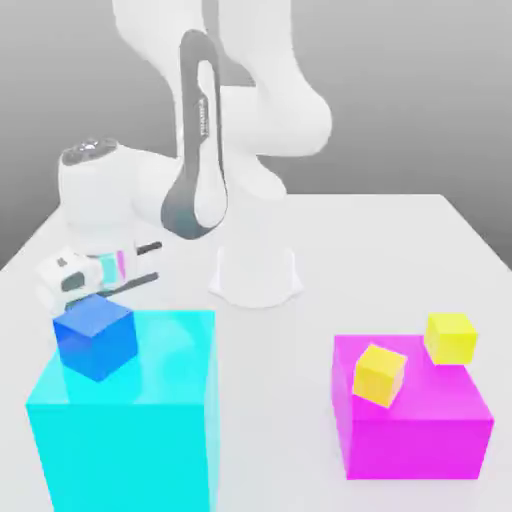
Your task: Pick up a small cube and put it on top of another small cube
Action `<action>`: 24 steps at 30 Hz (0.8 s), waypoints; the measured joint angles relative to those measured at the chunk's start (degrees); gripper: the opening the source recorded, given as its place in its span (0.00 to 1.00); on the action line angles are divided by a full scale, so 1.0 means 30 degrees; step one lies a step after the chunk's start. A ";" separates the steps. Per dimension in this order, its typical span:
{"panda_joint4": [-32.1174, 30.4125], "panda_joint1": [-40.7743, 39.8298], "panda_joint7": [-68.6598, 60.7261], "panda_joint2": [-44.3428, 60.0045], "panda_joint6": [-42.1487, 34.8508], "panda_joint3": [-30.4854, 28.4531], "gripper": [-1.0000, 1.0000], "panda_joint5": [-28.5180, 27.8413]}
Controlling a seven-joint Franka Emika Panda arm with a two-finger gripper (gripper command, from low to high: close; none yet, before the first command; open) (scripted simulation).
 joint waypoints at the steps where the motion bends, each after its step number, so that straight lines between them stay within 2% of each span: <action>1: -0.0106 -0.0058 0.0090 -0.0397 -0.0272 0.0030 0.00 -0.0199; 4: 0.0699 -0.0556 0.2108 -0.1127 -0.0346 0.0596 0.00 -0.1579; 10: 0.3782 -0.1554 0.9036 -0.1979 -0.0132 0.2708 0.00 -0.5117; 16: 0.7085 -0.2831 1.6167 -0.2406 -0.0099 0.5554 0.00 -0.8600; 18: 0.7615 -0.2627 1.7747 -0.2508 -0.0415 0.6263 0.00 -0.8561; 24: 0.8257 -0.1164 2.1238 -0.2847 -0.1851 0.8008 0.00 -0.6651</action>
